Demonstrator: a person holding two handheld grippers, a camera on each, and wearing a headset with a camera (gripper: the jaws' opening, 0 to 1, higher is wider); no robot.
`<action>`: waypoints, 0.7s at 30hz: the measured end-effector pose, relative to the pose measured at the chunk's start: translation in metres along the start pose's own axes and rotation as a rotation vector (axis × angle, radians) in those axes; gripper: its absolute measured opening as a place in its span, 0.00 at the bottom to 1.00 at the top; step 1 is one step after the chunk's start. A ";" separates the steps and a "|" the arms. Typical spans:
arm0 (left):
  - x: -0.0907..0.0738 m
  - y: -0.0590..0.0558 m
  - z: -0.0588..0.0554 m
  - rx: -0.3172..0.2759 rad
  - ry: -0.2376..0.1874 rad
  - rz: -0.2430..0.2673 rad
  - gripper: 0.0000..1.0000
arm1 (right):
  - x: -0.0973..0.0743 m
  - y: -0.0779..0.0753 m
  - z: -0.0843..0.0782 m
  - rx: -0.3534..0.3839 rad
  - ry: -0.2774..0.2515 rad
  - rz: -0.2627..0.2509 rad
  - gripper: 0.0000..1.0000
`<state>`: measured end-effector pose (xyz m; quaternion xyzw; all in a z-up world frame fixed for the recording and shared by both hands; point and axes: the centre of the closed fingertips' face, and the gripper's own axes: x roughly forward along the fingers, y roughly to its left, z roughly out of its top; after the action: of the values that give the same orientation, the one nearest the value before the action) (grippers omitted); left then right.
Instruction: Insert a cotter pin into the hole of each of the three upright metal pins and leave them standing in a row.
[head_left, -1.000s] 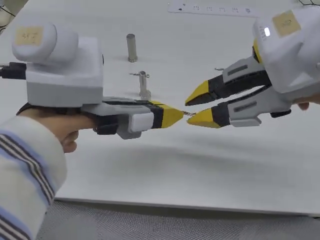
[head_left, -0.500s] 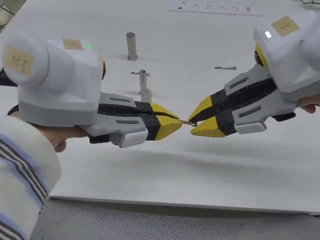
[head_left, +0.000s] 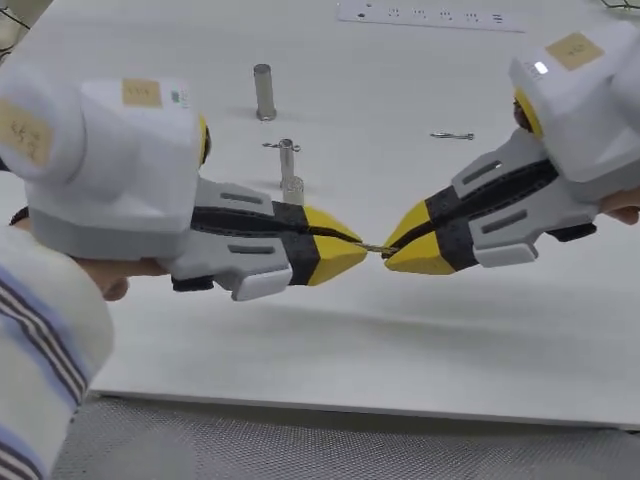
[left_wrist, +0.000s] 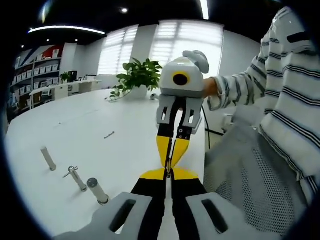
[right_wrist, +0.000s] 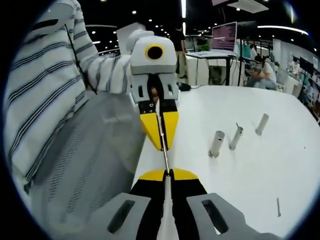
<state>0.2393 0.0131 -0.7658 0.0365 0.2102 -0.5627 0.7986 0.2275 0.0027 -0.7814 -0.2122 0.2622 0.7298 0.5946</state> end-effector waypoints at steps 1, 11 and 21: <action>0.000 -0.002 -0.001 0.017 0.006 -0.008 0.01 | 0.000 0.002 0.000 0.000 0.000 0.008 0.05; 0.004 -0.008 -0.014 0.142 0.118 -0.028 0.00 | 0.000 0.009 0.001 -0.021 0.035 0.036 0.04; 0.002 -0.004 -0.014 0.097 0.105 -0.017 0.01 | 0.001 -0.001 0.000 -0.027 0.035 0.002 0.04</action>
<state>0.2320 0.0141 -0.7782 0.1032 0.2247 -0.5763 0.7789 0.2284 0.0036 -0.7819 -0.2328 0.2629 0.7301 0.5862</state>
